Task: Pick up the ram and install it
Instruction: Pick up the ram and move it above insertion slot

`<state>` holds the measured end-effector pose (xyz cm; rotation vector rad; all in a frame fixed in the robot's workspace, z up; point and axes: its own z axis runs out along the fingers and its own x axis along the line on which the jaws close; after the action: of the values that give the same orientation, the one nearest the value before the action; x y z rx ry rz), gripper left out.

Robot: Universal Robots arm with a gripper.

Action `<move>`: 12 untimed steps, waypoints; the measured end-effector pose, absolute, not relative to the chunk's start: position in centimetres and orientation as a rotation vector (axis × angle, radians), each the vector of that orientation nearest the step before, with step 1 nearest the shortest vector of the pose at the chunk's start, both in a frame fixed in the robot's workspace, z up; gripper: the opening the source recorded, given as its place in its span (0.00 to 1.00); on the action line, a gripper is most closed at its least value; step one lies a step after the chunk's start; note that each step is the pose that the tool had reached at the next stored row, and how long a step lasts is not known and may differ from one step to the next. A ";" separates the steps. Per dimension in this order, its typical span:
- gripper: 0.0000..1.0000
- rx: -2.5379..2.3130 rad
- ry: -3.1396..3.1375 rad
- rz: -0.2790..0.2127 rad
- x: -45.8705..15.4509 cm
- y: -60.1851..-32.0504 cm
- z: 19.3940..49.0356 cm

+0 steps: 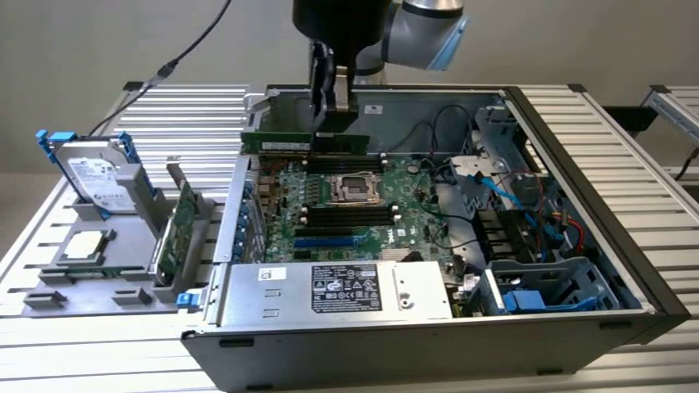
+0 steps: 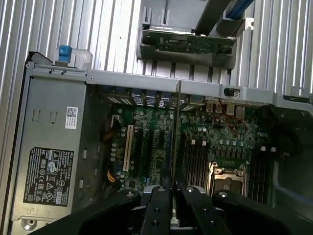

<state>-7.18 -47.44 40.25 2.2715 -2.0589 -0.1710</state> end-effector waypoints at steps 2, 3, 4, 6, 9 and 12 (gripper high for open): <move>0.14 2.272 -2.059 -0.171 -6.4 -47.2 40.1; 0.14 2.272 -2.059 -0.170 -6.0 -47.1 40.0; 0.14 2.272 -2.060 -0.170 -5.5 -47.0 39.9; 0.14 2.273 -2.060 -0.169 -4.6 -46.7 39.7; 0.14 2.273 -2.060 -0.168 -3.2 -46.3 39.3; 0.14 2.273 -2.060 -0.168 -2.0 -45.9 39.0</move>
<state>-1.95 -45.91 38.96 2.2732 -2.0604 -0.1675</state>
